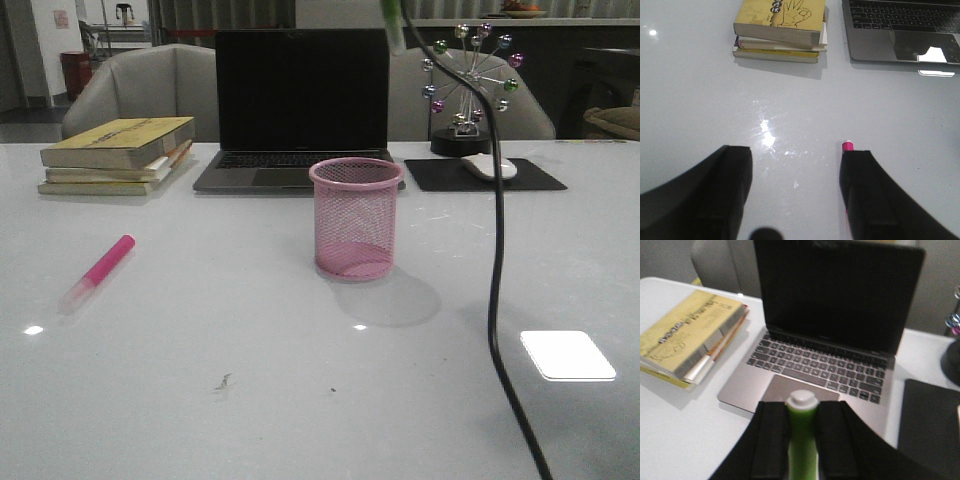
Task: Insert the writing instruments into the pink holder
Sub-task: 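Lift the green highlighter with the right gripper toward the pink holder, then lower the green highlighter into the pink holder and open the right gripper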
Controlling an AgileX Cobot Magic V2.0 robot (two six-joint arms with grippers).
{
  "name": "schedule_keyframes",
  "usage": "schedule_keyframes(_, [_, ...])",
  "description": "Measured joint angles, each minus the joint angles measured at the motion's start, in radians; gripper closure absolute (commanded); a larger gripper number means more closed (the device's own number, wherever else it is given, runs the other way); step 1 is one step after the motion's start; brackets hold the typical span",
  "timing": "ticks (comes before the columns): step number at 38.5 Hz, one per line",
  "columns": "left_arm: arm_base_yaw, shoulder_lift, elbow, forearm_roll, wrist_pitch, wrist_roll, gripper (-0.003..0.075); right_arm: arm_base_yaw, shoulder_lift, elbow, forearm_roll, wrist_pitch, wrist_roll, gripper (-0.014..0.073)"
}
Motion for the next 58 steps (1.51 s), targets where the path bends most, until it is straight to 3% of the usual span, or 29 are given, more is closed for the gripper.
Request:
schedule_keyframes(8, [0.000,0.000,0.000,0.000,-0.012,0.000,0.0264,0.061,-0.007,0.111,0.000,-0.209,-0.008,0.0537])
schedule_keyframes(21, [0.000,0.000,0.000,0.000,-0.019,0.000,0.0264,0.091,-0.091,0.525,-0.002,-0.527,-0.008,0.0537])
schedule_keyframes(28, [0.000,0.000,0.000,0.000,-0.022,0.000,0.0264,0.095,-0.099,0.666,-0.002,-0.671,-0.008,0.0537])
schedule_keyframes(42, [0.000,0.000,0.000,0.000,-0.046,0.000,0.0264,0.099,-0.087,0.771,-0.002,-0.764,-0.008,0.0531])
schedule_keyframes(47, [0.000,0.000,0.000,0.007,-0.048,0.000,0.0265,0.099,-0.086,0.771,-0.002,-0.753,-0.008,0.0438])
schedule_keyframes(53, [0.000,0.000,0.000,0.068,-0.048,0.000,0.0317,0.099,-0.086,0.771,0.000,-0.724,-0.008,0.0223])
schedule_keyframes(58, [0.000,0.000,0.000,0.097,-0.048,0.000,0.0381,0.099,-0.086,0.771,0.000,-0.715,-0.008,0.0197])
